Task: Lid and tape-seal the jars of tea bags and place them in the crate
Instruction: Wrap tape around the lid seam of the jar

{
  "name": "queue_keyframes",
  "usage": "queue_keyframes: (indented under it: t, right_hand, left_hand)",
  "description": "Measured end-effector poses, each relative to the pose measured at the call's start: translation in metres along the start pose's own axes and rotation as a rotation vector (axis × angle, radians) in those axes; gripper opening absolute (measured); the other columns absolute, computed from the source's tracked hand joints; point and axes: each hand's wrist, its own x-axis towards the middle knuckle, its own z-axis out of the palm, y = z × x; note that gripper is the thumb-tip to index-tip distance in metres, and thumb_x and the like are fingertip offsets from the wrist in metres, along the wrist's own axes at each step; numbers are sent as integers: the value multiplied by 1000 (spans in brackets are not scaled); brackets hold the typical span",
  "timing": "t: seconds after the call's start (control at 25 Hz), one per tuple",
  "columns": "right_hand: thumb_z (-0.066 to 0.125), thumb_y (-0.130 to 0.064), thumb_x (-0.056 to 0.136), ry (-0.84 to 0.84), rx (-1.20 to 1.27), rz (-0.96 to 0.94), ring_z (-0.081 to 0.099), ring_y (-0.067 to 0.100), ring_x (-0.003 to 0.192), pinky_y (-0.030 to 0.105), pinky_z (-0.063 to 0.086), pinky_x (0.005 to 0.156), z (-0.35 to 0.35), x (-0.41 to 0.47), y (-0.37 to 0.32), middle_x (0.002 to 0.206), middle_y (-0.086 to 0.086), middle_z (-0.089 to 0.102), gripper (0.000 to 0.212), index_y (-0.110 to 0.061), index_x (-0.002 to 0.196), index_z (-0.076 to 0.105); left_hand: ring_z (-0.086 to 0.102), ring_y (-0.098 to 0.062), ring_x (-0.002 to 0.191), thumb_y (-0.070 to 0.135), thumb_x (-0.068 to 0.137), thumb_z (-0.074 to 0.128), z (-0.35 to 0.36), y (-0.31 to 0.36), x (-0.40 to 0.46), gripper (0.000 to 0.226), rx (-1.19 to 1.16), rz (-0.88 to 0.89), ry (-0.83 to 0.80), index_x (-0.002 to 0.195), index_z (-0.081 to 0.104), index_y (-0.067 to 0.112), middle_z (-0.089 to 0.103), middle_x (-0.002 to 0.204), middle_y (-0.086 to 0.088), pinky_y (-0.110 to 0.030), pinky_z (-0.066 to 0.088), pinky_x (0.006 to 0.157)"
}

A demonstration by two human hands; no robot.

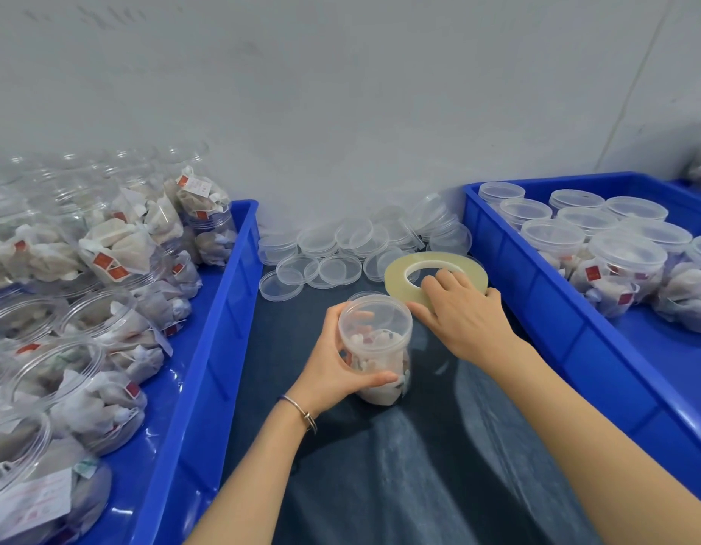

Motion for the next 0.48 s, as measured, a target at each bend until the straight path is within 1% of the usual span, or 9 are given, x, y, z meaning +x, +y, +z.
queue_keyframes:
  t: [0.08,0.16,0.24,0.28,0.32,0.4,0.44,0.48]
  right_hand:
    - [22,-59,95,11,-21,-25,42,14,103,41,38,77,0,1,-2,105,-7,43,46,-20,104,45]
    - [22,-60,95,26,-39,-45,42,14,102,40,37,76,-1,0,-1,104,-8,43,47,-20,104,46]
    - [22,-61,94,26,-51,-52,43,14,102,38,36,74,-2,-2,2,104,-8,44,49,-20,104,47]
    - [21,-61,94,24,-52,-49,43,14,102,38,35,73,-2,-3,2,104,-9,44,49,-20,103,47]
    - [22,-61,94,22,-47,-41,43,13,103,37,35,73,-2,-5,3,104,-9,44,49,-20,103,47]
    - [22,-61,94,13,-28,-17,43,13,105,37,35,73,-3,-8,4,104,-9,44,48,-21,103,47]
    - [22,-60,94,8,-25,-3,43,12,106,37,35,73,-4,-10,4,105,-9,43,47,-21,103,47]
    - [22,-60,95,1,-28,10,42,13,107,36,35,72,-5,-11,3,105,-9,43,47,-21,104,47]
  left_hand:
    - [53,-3,120,0,55,89,-4,1,0,93,2,-14,-35,130,38,20,54,127,13,-25,48,95]
    - [52,-5,121,5,54,91,-10,3,0,94,20,-31,-87,129,38,26,52,130,12,-27,48,95]
    - [46,-4,125,20,50,92,-15,9,1,98,88,-29,-119,130,38,35,43,134,13,-27,46,98]
    - [43,-3,127,25,49,93,-17,12,2,101,133,-32,-113,131,37,40,37,133,13,-26,45,99]
    - [42,-2,126,23,49,94,-19,14,3,106,149,-41,-104,134,33,44,35,131,12,-24,46,98]
    - [48,2,121,7,57,90,-18,15,1,114,82,-63,-70,142,22,42,43,129,11,-18,49,90]
    - [52,5,117,0,63,86,-17,14,-1,111,56,-61,-46,143,19,38,48,128,12,-15,48,87]
    - [53,6,115,-4,66,82,-13,14,-4,104,50,-56,-21,141,21,35,50,129,12,-12,46,87]
